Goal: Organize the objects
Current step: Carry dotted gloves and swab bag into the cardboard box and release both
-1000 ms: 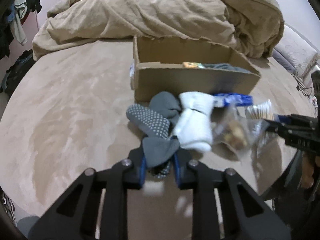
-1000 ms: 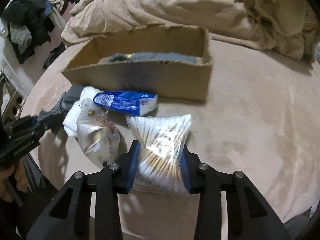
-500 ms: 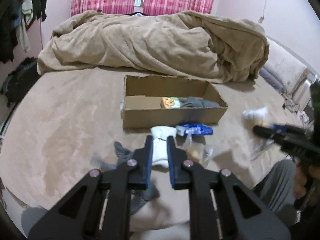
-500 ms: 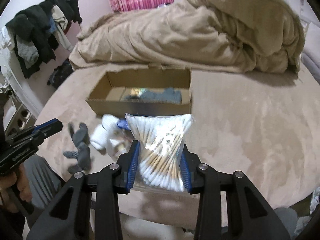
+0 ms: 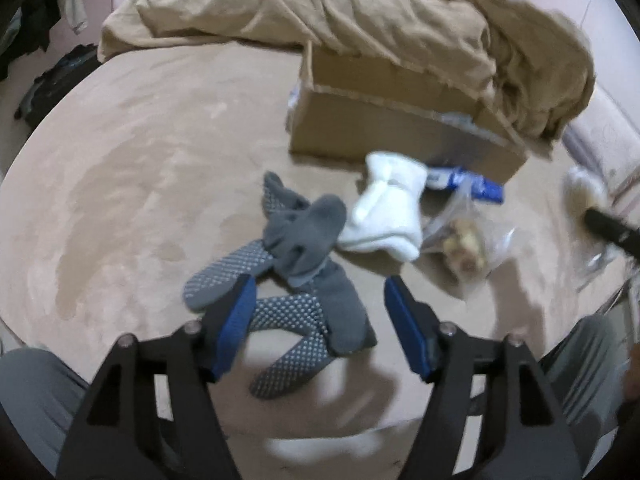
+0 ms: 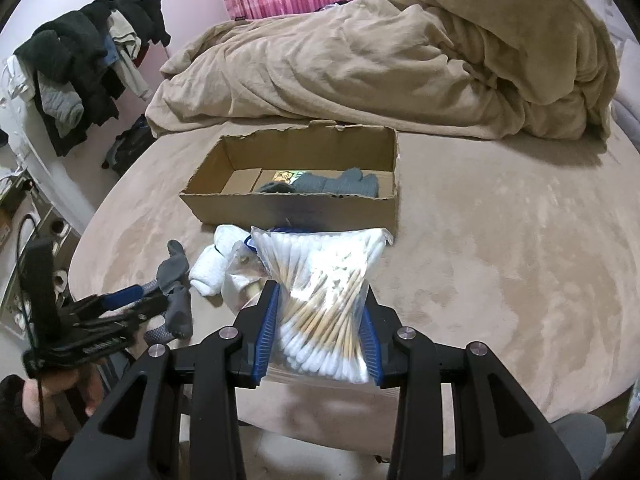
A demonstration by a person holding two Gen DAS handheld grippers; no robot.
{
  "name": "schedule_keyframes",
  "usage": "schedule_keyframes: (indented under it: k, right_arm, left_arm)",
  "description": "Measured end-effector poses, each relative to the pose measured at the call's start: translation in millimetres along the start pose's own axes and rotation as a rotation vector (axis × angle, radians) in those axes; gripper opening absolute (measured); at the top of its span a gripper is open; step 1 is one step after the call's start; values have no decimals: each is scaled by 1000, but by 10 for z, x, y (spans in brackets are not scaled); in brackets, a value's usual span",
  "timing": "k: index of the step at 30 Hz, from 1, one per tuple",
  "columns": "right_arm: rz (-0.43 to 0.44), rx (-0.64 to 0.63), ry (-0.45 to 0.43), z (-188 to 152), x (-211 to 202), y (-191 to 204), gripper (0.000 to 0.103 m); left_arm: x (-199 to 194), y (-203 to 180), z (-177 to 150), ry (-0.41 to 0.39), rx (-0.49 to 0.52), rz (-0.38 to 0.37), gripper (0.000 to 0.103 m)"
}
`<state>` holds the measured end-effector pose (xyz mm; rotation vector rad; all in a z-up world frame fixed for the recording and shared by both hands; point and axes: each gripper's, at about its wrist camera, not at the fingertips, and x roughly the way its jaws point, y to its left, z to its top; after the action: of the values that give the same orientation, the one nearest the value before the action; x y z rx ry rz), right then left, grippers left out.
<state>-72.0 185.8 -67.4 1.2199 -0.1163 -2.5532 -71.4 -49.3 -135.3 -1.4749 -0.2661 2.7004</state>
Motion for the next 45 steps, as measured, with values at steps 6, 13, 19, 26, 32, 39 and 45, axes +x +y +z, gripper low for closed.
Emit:
schedule_keyframes:
  k: [6,13,19,26,32,39,45]
  right_arm:
    - [2,-4,1,0,-8,-1,40]
    - [7,-13,-8,-5,-52,39,40]
    - [8,-18,-43,114,-166,84,40]
    - [-3,-33,-103,467,-212,64,40]
    - [-16,-57,-108,747,19,-12,40]
    - [-33,-45,-75,974,498,-134,40]
    - [-35,-15,-39,1098,892,-260,40]
  left_arm:
    - [241,-107,-70,49,36,32,39]
    - [-202,-15,-11,-25,-5,15,28]
    - [-736,-67,285,-134,-9,-39,28]
    - [-760,-151,746,-198,18,-66,28]
    - [-481,-227,1097,-198,32,-91,28]
    - [-29,-363,1387,-160,74,-77,29]
    - [382,-401,1486,-75,77,-92,30]
